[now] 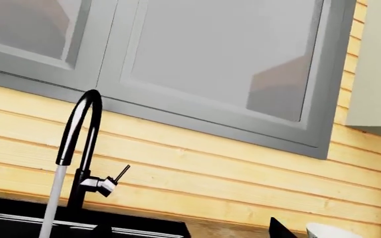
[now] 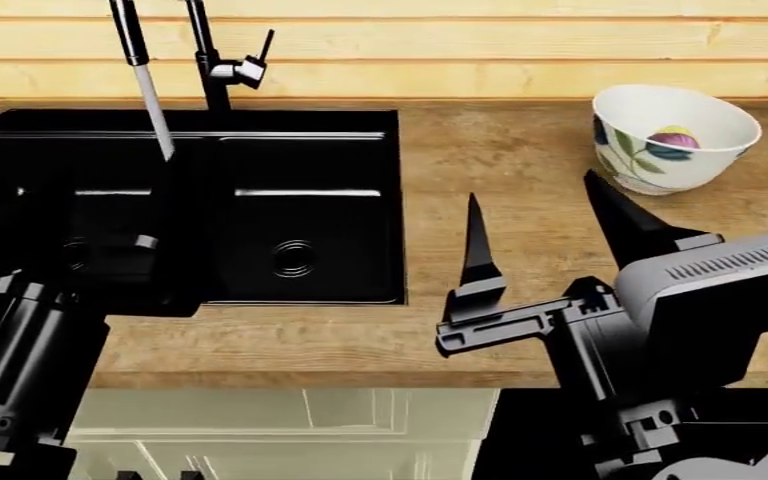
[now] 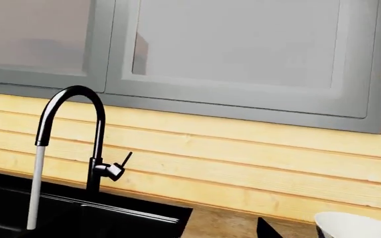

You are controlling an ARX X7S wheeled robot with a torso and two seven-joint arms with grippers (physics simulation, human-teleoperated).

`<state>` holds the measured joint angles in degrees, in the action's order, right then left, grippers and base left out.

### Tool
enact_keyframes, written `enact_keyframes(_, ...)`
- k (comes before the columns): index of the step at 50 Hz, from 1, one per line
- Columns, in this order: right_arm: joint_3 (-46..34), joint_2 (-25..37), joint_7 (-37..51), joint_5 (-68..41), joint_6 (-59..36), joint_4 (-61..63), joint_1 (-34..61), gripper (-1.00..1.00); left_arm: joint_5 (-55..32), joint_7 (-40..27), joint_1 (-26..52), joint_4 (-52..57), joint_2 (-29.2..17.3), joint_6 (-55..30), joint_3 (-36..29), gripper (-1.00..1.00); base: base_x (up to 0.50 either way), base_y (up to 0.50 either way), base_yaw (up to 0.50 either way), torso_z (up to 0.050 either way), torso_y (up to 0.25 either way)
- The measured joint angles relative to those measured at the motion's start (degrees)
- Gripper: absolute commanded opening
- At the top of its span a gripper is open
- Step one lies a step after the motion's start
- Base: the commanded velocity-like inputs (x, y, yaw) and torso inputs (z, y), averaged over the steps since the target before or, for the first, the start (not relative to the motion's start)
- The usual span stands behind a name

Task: Pick the pears and eggplants from the sink and place them in one bowl. Place the corn in the other bowl. Then turn off the sink faucet.

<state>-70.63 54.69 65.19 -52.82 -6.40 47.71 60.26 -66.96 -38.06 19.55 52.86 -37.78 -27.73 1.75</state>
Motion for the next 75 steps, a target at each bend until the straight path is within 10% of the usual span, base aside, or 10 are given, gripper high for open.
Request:
enact_keyframes(65, 1.10, 0.61, -1.81, 0.34, 2.37, 0.78, -1.23, 1.00, -1.08, -0.89, -0.02, -0.25, -0.98, 1.20, -0.16, 1.00, 0.01, 0.35, 0.00, 0.000, 0.000)
enact_keyframes(75, 4.23, -1.59, -7.78, -10.11, -0.87, -10.76, 6.75, 1.00, -0.32, -3.17, 13.05, -12.75, 1.34, -4.65, -6.23, 1.00, 0.00, 0.00, 0.00, 0.000, 0.000)
